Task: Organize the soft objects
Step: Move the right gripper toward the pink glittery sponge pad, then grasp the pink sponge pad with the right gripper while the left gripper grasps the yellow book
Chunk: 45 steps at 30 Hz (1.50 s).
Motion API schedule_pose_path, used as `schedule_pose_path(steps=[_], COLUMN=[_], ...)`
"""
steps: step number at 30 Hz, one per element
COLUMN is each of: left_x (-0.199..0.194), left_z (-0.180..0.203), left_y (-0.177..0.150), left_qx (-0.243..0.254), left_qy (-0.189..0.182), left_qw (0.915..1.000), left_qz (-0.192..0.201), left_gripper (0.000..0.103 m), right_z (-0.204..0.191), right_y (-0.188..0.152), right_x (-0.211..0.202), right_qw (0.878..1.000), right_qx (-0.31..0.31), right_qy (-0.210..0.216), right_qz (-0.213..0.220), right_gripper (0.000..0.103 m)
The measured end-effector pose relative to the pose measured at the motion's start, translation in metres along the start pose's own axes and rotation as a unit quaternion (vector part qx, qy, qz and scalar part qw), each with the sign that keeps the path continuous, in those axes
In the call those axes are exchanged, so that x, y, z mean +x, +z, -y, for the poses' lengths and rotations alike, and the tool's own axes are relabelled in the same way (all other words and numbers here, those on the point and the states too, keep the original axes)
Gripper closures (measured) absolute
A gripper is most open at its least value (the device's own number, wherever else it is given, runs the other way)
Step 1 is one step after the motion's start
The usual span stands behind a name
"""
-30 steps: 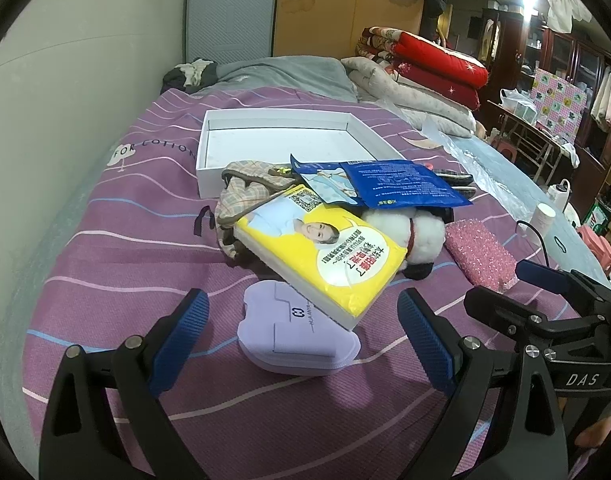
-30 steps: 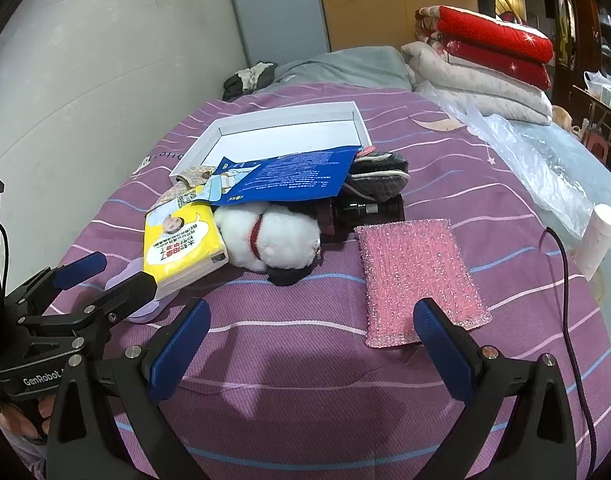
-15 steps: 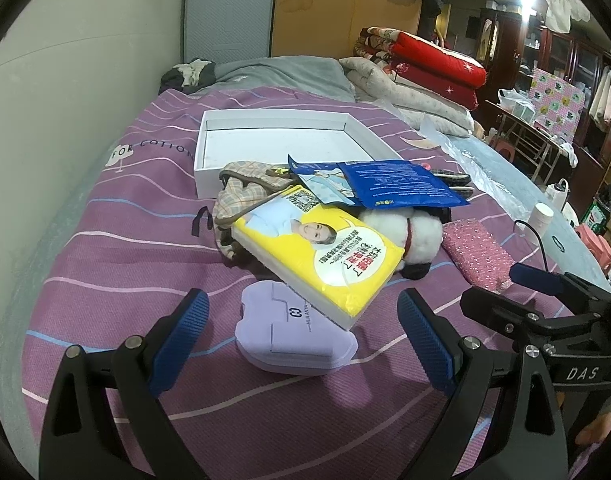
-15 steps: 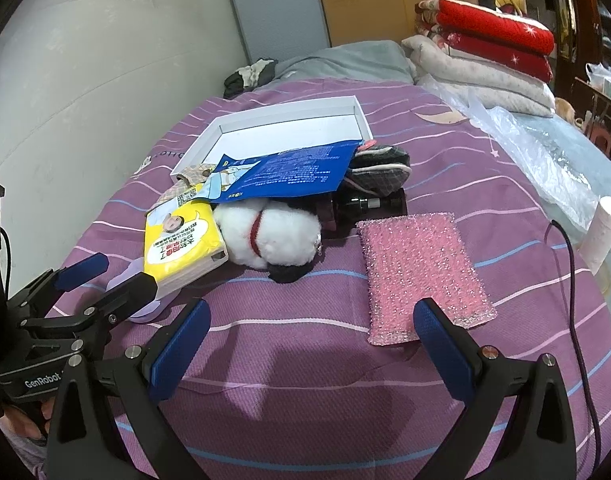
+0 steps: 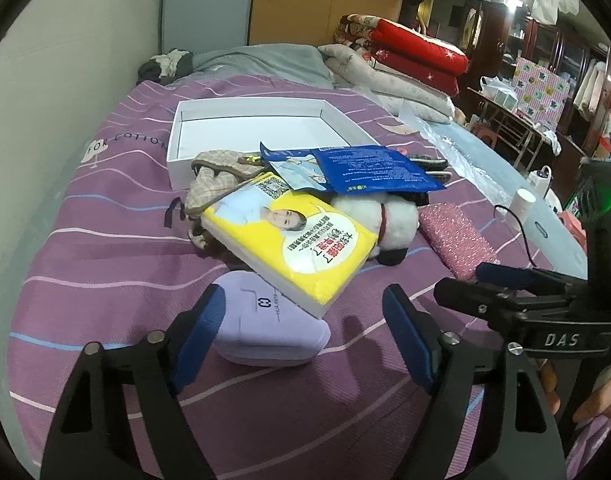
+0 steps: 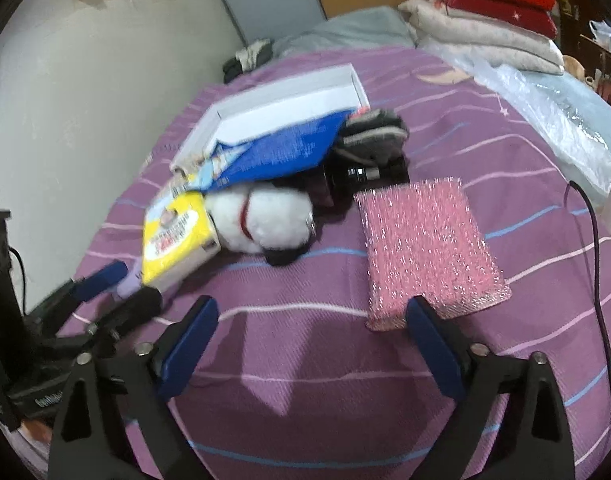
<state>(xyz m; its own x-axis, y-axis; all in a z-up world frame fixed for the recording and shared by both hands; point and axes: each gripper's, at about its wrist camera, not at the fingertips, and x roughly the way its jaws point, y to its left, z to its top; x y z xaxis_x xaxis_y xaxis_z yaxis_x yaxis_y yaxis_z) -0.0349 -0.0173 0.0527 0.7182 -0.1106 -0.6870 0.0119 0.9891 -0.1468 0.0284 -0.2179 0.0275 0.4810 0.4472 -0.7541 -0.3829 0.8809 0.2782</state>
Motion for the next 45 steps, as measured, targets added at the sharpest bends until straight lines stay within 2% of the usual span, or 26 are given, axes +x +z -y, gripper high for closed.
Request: schedule_pose_path(steps=[10, 15, 19, 24, 32, 36, 37, 38, 39, 41, 45], left_x=[0.005, 0.010, 0.011, 0.011, 0.008, 0.008, 0.008, 0.011, 0.013, 0.017, 0.012], left_z=[-0.009, -0.014, -0.014, -0.008, 0.018, 0.022, 0.021, 0.019, 0.017, 0.012, 0.008], left_y=[0.002, 0.003, 0.003, 0.004, 0.005, 0.007, 0.007, 0.008, 0.008, 0.008, 0.009], left_qx=[-0.016, -0.026, -0.025, -0.003, 0.071, 0.082, 0.079, 0.072, 0.067, 0.053, 0.035], left_qy=[-0.013, -0.012, -0.015, -0.008, 0.036, 0.049, 0.047, 0.043, 0.042, 0.030, 0.012], left_qw=[0.9998, 0.9995, 0.9995, 0.9999, 0.9968, 0.9954, 0.9957, 0.9964, 0.9968, 0.9980, 0.9992], left_qz=[-0.002, -0.011, -0.015, -0.013, 0.000, 0.006, 0.006, 0.000, -0.007, -0.017, -0.012], left_gripper=[0.036, 0.042, 0.043, 0.049, 0.049, 0.050, 0.052, 0.062, 0.065, 0.068, 0.079], right_z=[-0.003, 0.006, 0.014, 0.027, 0.056, 0.070, 0.070, 0.070, 0.068, 0.063, 0.055], right_y=[0.004, 0.009, 0.011, 0.017, 0.025, 0.025, 0.025, 0.024, 0.024, 0.023, 0.021], right_x=[-0.010, -0.004, -0.001, -0.004, -0.011, -0.003, -0.002, 0.000, 0.001, 0.005, 0.012], right_qw=[0.999, 0.999, 0.999, 0.999, 1.000, 1.000, 1.000, 1.000, 1.000, 1.000, 0.998], right_qx=[-0.029, -0.026, -0.027, -0.024, -0.014, 0.010, 0.012, 0.012, 0.008, -0.008, -0.038], right_qy=[0.019, 0.035, 0.034, 0.026, -0.008, 0.006, 0.007, 0.006, 0.005, -0.006, -0.033], right_qz=[0.016, -0.006, -0.016, -0.012, 0.007, -0.002, -0.005, -0.008, -0.011, -0.015, -0.022], right_gripper=[0.015, 0.016, 0.017, 0.017, 0.017, 0.017, 0.017, 0.017, 0.017, 0.017, 0.017])
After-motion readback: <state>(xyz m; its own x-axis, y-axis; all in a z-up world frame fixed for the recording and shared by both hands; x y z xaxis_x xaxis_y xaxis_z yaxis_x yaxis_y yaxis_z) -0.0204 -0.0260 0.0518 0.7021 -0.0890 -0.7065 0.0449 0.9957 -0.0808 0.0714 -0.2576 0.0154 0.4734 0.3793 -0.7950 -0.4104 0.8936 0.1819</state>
